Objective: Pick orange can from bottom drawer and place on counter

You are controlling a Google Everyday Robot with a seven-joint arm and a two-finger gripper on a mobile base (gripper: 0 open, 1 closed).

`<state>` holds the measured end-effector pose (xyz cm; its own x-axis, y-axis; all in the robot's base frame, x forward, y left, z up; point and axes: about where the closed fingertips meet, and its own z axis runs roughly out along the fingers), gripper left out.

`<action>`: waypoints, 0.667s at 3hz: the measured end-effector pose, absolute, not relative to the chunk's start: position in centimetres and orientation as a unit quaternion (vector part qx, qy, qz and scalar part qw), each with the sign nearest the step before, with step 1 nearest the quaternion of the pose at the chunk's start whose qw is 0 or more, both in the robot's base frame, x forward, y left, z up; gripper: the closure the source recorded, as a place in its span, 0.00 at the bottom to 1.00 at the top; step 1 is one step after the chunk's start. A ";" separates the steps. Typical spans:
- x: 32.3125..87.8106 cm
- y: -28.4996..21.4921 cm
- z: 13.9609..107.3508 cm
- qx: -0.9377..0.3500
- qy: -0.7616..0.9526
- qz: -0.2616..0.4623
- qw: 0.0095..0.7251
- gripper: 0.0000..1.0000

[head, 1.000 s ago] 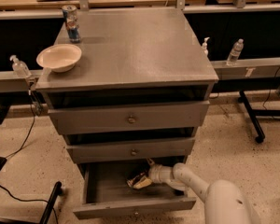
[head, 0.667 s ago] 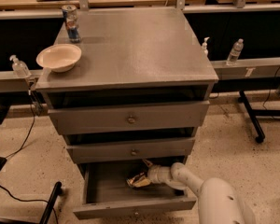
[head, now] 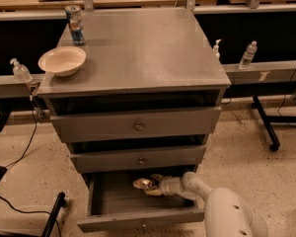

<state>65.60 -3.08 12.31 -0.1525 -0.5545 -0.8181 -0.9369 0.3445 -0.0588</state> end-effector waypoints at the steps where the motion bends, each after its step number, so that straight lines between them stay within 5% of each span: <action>1: 64.4 -4.5 14.5 -0.498 0.688 0.288 0.443 0.95; 2: 62.4 -6.3 19.2 -0.477 0.625 0.326 0.526 1.00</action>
Offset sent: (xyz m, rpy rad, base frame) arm -0.0779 -0.0631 0.1370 0.6084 -0.2930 0.1398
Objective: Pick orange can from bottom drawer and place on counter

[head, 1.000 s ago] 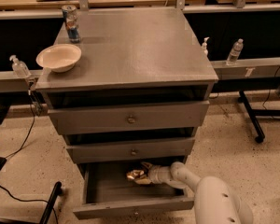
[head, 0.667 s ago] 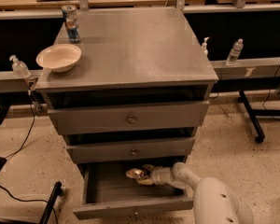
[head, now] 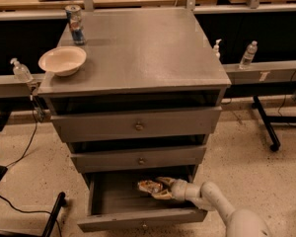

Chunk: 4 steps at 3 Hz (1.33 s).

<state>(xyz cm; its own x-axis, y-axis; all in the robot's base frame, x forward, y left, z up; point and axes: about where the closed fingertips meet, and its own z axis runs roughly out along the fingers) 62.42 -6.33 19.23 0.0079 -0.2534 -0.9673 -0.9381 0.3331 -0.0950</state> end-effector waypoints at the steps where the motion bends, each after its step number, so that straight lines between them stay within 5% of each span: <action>1: 59.9 -11.0 24.8 -0.486 0.574 0.315 0.579 1.00; 2: 54.6 -17.2 31.2 -0.501 0.563 0.281 0.594 1.00; 4: 45.7 -21.0 36.8 -0.484 0.559 0.282 0.612 1.00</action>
Offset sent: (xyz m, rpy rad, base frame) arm -0.1769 -0.1100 0.1724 0.0332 -0.2094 0.0761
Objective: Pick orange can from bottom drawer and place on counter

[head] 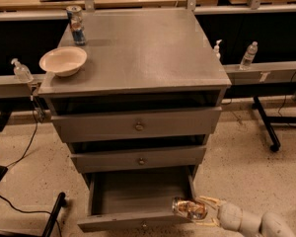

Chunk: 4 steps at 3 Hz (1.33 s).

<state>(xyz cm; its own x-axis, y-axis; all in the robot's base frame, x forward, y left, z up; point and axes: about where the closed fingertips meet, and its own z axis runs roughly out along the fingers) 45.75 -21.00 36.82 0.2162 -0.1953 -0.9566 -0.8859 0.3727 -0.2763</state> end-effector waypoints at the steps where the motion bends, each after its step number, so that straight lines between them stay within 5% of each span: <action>1: 44.6 -23.3 42.3 -0.485 0.521 0.278 0.645 1.00; 4: 40.8 -29.8 62.5 -0.536 0.477 0.228 0.658 1.00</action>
Offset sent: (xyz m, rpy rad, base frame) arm -0.0206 -0.0794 0.1878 0.0466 -0.2766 0.0830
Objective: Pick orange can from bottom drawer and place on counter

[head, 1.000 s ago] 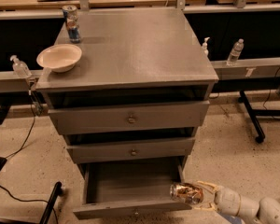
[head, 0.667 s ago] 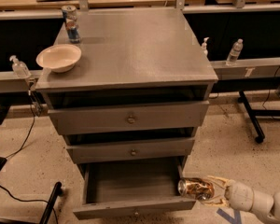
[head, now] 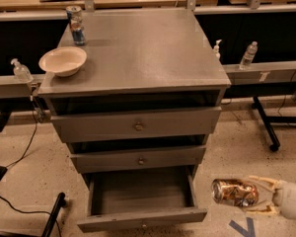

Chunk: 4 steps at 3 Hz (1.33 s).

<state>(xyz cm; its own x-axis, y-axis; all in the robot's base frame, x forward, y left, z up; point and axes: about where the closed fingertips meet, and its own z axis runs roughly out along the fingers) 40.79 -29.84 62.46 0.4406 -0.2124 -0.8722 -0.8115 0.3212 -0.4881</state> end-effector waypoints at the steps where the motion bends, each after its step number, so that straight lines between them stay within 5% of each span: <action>1: 41.8 -31.1 70.6 -0.548 0.503 0.197 0.639 1.00; 3: 51.2 -32.5 79.0 -0.517 0.572 0.178 0.612 1.00; 4: 59.5 -28.9 78.0 -0.515 0.578 0.184 0.605 1.00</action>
Offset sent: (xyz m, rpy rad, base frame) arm 0.0991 -0.0458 0.2286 -0.1315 0.1373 -0.1957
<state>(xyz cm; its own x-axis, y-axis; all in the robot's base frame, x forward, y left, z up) 59.52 -28.85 78.03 0.2635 -0.3732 -0.8896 -0.8182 0.4021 -0.4110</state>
